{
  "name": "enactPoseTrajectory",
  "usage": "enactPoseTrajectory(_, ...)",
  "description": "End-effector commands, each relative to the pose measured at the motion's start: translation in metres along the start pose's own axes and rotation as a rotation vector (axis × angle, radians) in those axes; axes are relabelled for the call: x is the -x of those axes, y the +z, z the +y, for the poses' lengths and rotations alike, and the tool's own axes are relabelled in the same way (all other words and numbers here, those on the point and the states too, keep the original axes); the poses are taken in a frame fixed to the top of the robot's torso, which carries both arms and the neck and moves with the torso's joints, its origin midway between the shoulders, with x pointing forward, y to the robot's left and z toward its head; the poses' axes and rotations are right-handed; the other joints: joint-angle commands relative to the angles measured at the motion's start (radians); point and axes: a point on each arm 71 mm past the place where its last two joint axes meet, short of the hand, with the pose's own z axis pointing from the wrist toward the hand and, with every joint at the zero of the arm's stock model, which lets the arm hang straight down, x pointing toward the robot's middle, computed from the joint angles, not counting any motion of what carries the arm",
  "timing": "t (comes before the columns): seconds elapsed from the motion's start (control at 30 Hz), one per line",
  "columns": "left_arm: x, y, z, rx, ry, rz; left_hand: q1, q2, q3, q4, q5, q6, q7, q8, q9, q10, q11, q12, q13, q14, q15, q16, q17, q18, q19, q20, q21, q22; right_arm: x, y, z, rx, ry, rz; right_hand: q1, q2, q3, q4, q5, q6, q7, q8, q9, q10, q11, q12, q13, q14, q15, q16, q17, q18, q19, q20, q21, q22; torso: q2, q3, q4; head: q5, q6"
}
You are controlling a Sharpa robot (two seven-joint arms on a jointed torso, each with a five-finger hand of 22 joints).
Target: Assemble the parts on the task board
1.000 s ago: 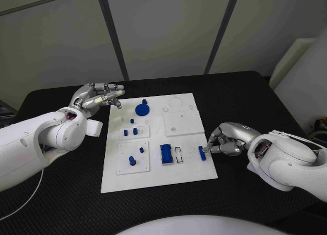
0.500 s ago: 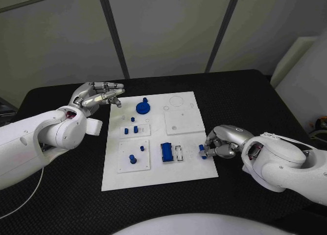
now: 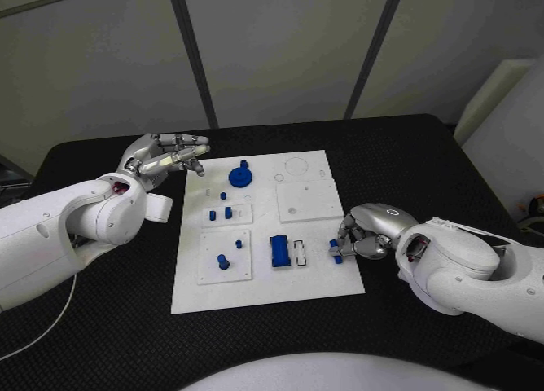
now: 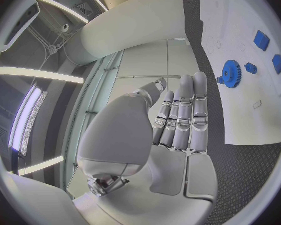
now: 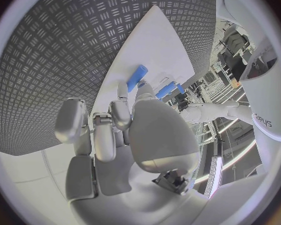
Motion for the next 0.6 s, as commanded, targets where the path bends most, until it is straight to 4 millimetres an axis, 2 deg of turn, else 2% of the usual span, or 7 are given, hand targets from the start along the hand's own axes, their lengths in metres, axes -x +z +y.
enactPoseTrajectory(0.03, -0.0008, -0.0002, -0.0017, -0.007, -0.006, 0.012, -0.002, 0.007, -0.004, -0.002, -0.005, -0.007, -0.003, 0.004, 0.0, -0.007, 0.002, 0.007, 0.001, -0.005, 0.0, -0.004, -0.001, -0.019, -0.006, 0.0, -0.003, -0.002, -0.0088, 0.0008, -0.0006, -0.012, -0.124, 0.057, 0.023, -0.007, 0.0, -0.012, -0.026, -0.009, 0.004, 0.001, 0.003, -0.002, -0.001, 0.005, 0.003, 0.097, -0.005, -0.006, 0.213, -0.002, -0.003, -0.007, -0.008, -0.003, -0.001, 0.0, -0.0007, 0.003, -0.003)
enactPoseTrajectory(0.1, -0.0005, -0.0004, -0.0017, -0.006, -0.006, 0.012, -0.002, 0.007, -0.004, -0.002, -0.005, -0.007, -0.003, 0.004, 0.0, -0.007, 0.002, 0.007, 0.001, -0.005, 0.0, -0.004, -0.001, -0.019, -0.006, 0.0, -0.003, -0.002, -0.0105, 0.0013, 0.0007, -0.008, -0.146, 0.071, 0.031, -0.013, -0.002, -0.02, -0.05, -0.012, 0.005, 0.002, 0.008, -0.003, 0.0, 0.005, 0.004, 0.096, -0.004, -0.007, 0.211, -0.002, -0.005, -0.006, -0.011, -0.005, -0.002, 0.0, -0.001, 0.004, -0.004)
enactPoseTrajectory(0.23, 0.0004, -0.0009, -0.0018, -0.005, -0.006, 0.011, -0.002, 0.007, -0.004, -0.002, -0.005, -0.007, -0.003, 0.004, 0.0, -0.007, 0.002, 0.007, 0.001, -0.005, 0.0, -0.004, -0.001, -0.019, -0.006, 0.0, -0.003, -0.002, -0.0139, 0.0016, 0.0037, 0.001, -0.188, 0.1, 0.041, -0.018, -0.001, -0.028, -0.067, -0.016, 0.006, 0.004, 0.014, -0.003, 0.001, 0.007, 0.006, 0.096, -0.003, -0.008, 0.209, -0.002, -0.006, -0.005, -0.013, -0.007, -0.002, 0.0, -0.0006, 0.005, -0.005)
enactPoseTrajectory(0.5, 0.0012, -0.0015, -0.0018, -0.003, -0.005, 0.011, -0.002, 0.007, -0.004, -0.002, -0.005, -0.007, -0.003, 0.004, 0.0, -0.007, 0.002, 0.007, 0.001, -0.005, 0.0, -0.004, -0.001, -0.019, -0.006, 0.0, -0.003, -0.002, -0.016, 0.0015, 0.0076, 0.011, -0.212, 0.116, 0.049, -0.022, 0.0, -0.036, -0.069, -0.021, 0.007, 0.005, 0.017, -0.005, 0.002, 0.007, 0.006, 0.096, -0.002, -0.009, 0.208, -0.001, -0.007, -0.004, -0.016, -0.01, -0.002, 0.0007, -0.0017, 0.005, -0.004)
enactPoseTrajectory(0.6, 0.0014, -0.0016, -0.0019, -0.003, -0.005, 0.011, -0.002, 0.007, -0.004, -0.002, -0.005, -0.007, -0.003, 0.004, 0.0, -0.007, 0.002, 0.007, 0.001, -0.005, 0.0, -0.004, -0.001, -0.019, -0.006, 0.0, -0.003, -0.002, -0.0164, 0.0017, 0.0088, 0.014, -0.218, 0.118, 0.054, -0.021, 0.003, -0.041, -0.055, -0.027, 0.009, 0.006, 0.021, -0.008, 0.004, 0.005, 0.005, 0.095, -0.001, -0.01, 0.207, -0.001, -0.008, -0.004, -0.017, -0.011, -0.002, 0.0, -0.0007, 0.005, -0.003)
